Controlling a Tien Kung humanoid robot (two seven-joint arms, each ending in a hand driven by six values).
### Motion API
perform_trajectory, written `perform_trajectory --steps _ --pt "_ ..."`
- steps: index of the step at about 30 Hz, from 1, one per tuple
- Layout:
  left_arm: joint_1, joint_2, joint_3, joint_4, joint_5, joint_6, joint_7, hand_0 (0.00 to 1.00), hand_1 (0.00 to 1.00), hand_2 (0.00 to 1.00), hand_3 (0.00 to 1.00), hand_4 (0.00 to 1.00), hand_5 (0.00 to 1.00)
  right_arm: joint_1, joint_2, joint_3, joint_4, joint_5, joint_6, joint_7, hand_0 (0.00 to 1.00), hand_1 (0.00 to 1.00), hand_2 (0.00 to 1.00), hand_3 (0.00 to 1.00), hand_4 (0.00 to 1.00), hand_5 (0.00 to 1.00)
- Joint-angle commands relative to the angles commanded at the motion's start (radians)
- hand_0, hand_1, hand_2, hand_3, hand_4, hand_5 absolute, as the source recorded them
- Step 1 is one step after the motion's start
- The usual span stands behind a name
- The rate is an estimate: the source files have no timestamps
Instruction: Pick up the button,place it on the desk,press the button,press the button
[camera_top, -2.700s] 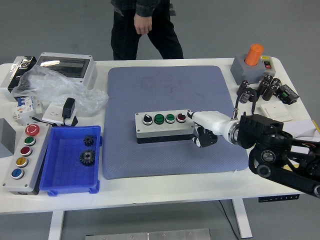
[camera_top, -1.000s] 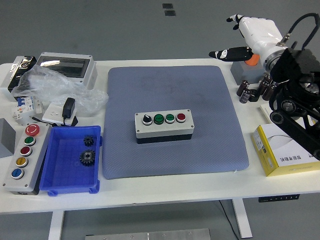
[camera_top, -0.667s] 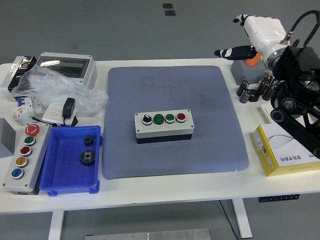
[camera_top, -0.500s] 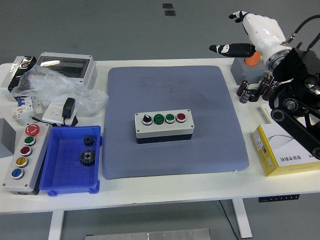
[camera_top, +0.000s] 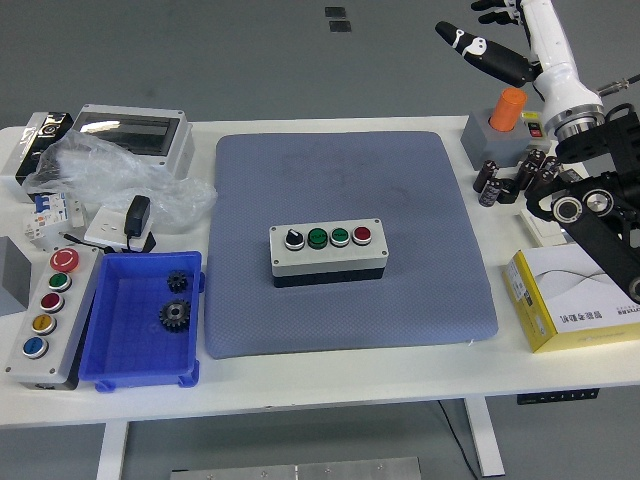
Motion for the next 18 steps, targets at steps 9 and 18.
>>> perform_trajectory --steps 9,18 --pt "-0.001 -0.001 -0.001 0.0 0.002 0.0 0.0 0.666 0.694 0.626 0.651 0.721 0.344 -0.016 0.008 -0.003 -0.024 0.194 0.01 0.105 0.262 0.276 0.339 0.612 0.916 0.3" --pt "-0.001 0.0 -0.003 0.0 0.005 0.001 -0.001 0.666 0.693 0.628 0.653 0.742 0.343 -0.032 0.013 0.002 -0.061 0.41 0.077 0.196 0.224 0.261 0.342 0.645 0.901 0.285"
